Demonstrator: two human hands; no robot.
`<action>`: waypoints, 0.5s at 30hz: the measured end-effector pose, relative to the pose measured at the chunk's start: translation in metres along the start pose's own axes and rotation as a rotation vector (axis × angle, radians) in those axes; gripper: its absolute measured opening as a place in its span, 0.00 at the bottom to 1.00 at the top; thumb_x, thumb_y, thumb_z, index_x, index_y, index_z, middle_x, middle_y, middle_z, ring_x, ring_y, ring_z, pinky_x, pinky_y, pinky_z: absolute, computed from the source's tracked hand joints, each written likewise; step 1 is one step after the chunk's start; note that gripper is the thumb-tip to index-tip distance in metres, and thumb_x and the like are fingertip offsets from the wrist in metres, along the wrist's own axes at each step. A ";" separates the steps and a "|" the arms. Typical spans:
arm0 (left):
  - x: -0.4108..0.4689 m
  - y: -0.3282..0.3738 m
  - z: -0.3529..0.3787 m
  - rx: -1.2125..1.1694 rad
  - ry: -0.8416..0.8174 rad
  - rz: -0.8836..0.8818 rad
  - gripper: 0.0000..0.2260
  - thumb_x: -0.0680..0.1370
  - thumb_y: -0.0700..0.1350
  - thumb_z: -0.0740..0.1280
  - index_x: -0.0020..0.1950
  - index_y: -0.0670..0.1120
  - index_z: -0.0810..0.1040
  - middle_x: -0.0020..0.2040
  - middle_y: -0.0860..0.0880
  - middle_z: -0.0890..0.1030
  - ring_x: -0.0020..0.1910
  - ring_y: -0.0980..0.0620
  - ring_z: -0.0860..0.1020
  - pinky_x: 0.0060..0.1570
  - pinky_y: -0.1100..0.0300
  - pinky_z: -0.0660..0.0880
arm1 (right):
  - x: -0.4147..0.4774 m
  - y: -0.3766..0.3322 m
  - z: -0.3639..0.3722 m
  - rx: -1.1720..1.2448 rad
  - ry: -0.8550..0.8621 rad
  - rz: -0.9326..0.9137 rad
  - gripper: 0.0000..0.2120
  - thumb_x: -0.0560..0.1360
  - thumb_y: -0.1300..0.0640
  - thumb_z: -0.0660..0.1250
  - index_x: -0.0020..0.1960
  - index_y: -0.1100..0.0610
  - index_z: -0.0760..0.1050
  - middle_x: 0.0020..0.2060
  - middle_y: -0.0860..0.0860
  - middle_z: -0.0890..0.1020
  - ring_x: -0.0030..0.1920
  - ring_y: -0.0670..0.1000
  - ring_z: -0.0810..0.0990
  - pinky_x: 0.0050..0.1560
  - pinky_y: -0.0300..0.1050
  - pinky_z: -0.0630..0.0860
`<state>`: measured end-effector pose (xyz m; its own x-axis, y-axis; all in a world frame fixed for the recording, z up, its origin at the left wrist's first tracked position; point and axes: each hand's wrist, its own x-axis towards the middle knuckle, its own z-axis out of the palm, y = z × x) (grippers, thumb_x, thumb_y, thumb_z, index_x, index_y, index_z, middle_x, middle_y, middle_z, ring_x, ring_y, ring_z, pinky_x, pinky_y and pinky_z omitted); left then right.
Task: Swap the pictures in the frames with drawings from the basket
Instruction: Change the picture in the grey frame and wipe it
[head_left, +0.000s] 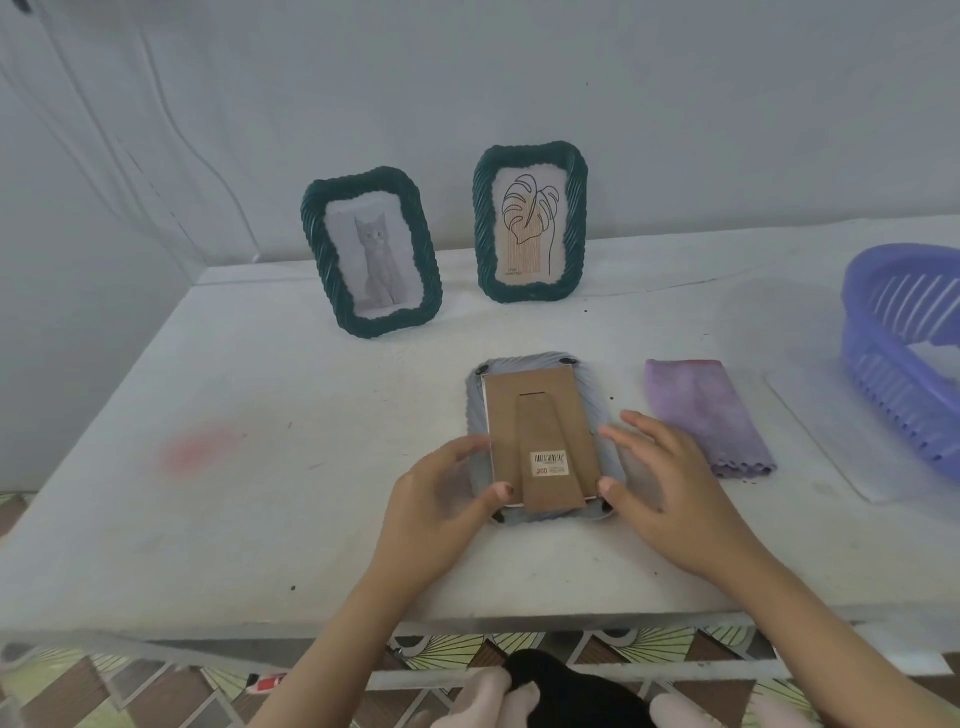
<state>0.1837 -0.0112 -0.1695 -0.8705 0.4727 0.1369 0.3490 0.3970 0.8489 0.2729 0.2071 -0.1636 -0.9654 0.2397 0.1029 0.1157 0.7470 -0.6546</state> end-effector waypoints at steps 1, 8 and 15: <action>0.002 0.002 0.000 0.015 0.011 -0.024 0.26 0.66 0.66 0.67 0.61 0.60 0.72 0.57 0.67 0.76 0.60 0.71 0.71 0.55 0.79 0.64 | 0.003 -0.001 0.003 -0.039 -0.001 0.031 0.22 0.74 0.48 0.66 0.67 0.47 0.68 0.70 0.46 0.63 0.71 0.46 0.55 0.68 0.42 0.52; 0.011 0.004 0.011 0.227 -0.060 -0.010 0.43 0.60 0.65 0.73 0.71 0.59 0.57 0.64 0.60 0.70 0.58 0.64 0.61 0.56 0.66 0.60 | 0.012 -0.013 0.010 -0.015 -0.007 0.079 0.24 0.74 0.49 0.66 0.68 0.52 0.68 0.72 0.47 0.61 0.71 0.44 0.54 0.64 0.36 0.50; 0.012 -0.001 0.013 0.197 -0.076 -0.048 0.44 0.63 0.58 0.75 0.72 0.62 0.53 0.66 0.52 0.65 0.65 0.58 0.59 0.62 0.62 0.59 | 0.014 -0.019 0.010 0.133 0.045 0.093 0.20 0.73 0.52 0.67 0.64 0.51 0.71 0.67 0.45 0.67 0.69 0.44 0.58 0.64 0.37 0.53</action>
<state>0.1777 0.0044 -0.1754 -0.8617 0.5046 0.0535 0.3754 0.5630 0.7363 0.2546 0.1905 -0.1572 -0.9402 0.3336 0.0685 0.1694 0.6327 -0.7557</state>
